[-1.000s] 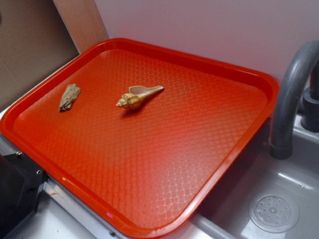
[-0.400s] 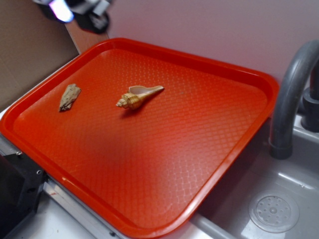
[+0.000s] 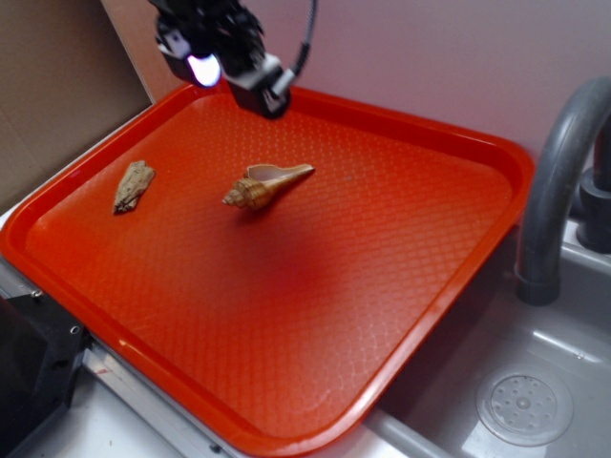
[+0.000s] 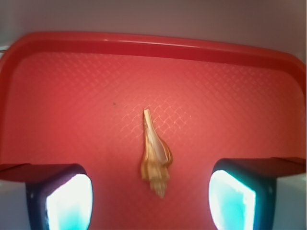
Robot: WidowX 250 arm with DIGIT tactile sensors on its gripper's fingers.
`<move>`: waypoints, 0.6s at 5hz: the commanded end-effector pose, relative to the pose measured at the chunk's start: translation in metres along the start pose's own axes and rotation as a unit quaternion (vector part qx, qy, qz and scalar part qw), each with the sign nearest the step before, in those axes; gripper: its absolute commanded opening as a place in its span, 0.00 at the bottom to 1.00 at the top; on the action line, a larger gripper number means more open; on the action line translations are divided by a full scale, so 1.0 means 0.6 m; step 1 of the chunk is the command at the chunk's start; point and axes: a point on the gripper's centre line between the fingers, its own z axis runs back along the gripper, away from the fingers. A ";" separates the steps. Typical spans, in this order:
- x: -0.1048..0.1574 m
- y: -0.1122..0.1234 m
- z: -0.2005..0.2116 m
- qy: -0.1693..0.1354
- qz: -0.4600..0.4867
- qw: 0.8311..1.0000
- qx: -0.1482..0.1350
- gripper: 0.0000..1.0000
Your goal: Grab the shell.
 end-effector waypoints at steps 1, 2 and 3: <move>-0.004 0.008 -0.067 0.006 -0.024 0.999 0.035 1.00; -0.005 0.014 -0.095 0.025 -0.026 0.998 0.056 1.00; -0.008 0.018 -0.128 0.043 -0.038 0.997 0.051 1.00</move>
